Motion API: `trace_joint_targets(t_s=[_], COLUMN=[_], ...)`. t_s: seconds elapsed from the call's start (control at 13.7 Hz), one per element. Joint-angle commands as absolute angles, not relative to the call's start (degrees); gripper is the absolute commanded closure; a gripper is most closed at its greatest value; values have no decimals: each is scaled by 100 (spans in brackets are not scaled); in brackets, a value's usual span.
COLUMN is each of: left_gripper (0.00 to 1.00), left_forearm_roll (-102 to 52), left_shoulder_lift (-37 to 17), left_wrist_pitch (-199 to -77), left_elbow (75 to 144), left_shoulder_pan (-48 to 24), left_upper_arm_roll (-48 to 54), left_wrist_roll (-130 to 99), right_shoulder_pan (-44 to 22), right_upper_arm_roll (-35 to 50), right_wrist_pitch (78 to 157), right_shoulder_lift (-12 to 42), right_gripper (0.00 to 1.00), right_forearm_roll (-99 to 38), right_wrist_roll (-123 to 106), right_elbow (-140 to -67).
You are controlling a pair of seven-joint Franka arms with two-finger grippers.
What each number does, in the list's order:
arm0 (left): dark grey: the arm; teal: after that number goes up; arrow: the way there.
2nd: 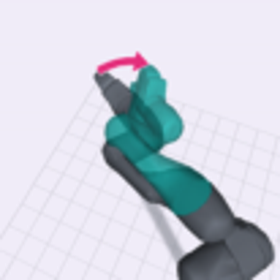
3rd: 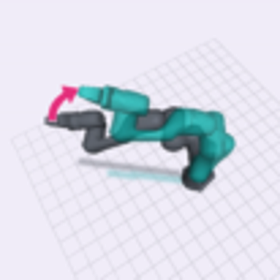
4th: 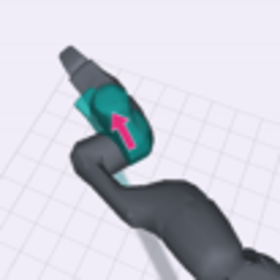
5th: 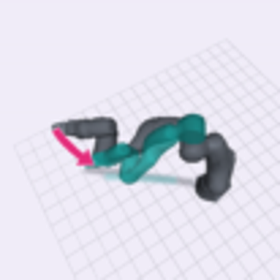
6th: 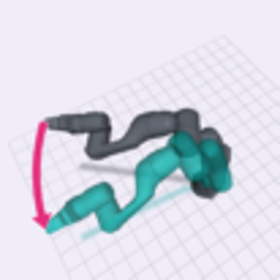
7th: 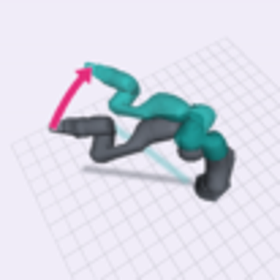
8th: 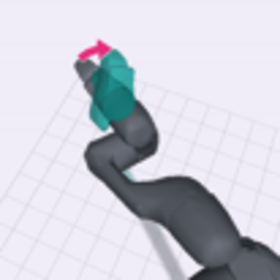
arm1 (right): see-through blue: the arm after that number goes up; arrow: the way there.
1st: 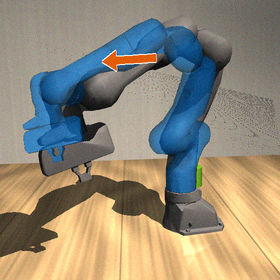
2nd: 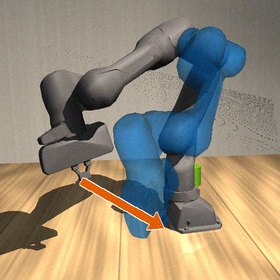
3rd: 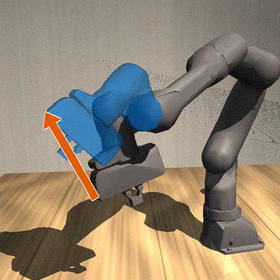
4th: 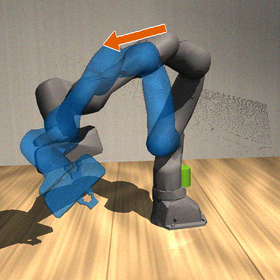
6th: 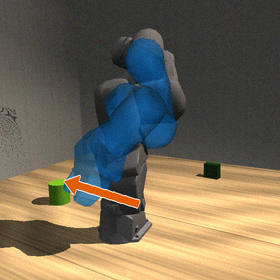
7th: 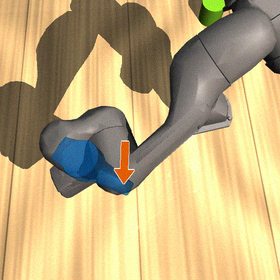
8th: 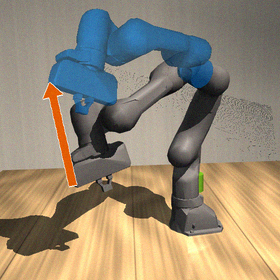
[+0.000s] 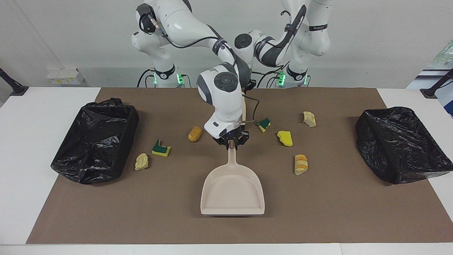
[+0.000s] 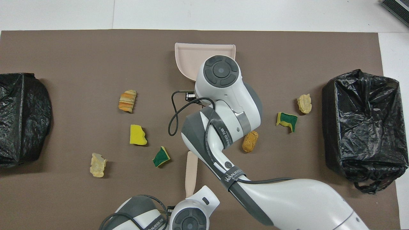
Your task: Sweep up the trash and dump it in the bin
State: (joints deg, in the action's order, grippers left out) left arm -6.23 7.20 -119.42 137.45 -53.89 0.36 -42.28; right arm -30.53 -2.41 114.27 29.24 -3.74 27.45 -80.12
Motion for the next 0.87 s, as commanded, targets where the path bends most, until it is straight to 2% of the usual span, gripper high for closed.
trace_joint_targets(t_s=[0.0,0.15,0.44,0.65,0.8], left_gripper=[100,100,100,100,100], left_forearm_roll=[-668,-589,-519,-484,-195], left_shoulder_lift=[852,1124,1055,634,441], left_wrist_pitch=[-11164,-11013,-10969,-10951,-11091], left_elbow=[13422,13421,12904,12350,12130], left_shoulder_pan=[-4897,-4344,-2790,-1840,-1461], left_upper_arm_roll=[26,18,9,9,9], left_wrist_roll=[-3588,-3219,-1771,-584,68], right_shoulder_pan=[-2586,-2383,-2145,-2354,-2539], right_upper_arm_roll=[-185,-185,-193,-185,-185], right_wrist_pitch=[11365,10928,9819,9853,10079], right_shoulder_lift=[2155,1873,1460,1055,897], right_gripper=[100,100,100,100,100], right_forearm_roll=[-404,-404,-326,77,176], right_wrist_roll=[1631,620,-1270,-2291,-2793], right_elbow=[-8787,-8982,-9447,-9931,-10220])
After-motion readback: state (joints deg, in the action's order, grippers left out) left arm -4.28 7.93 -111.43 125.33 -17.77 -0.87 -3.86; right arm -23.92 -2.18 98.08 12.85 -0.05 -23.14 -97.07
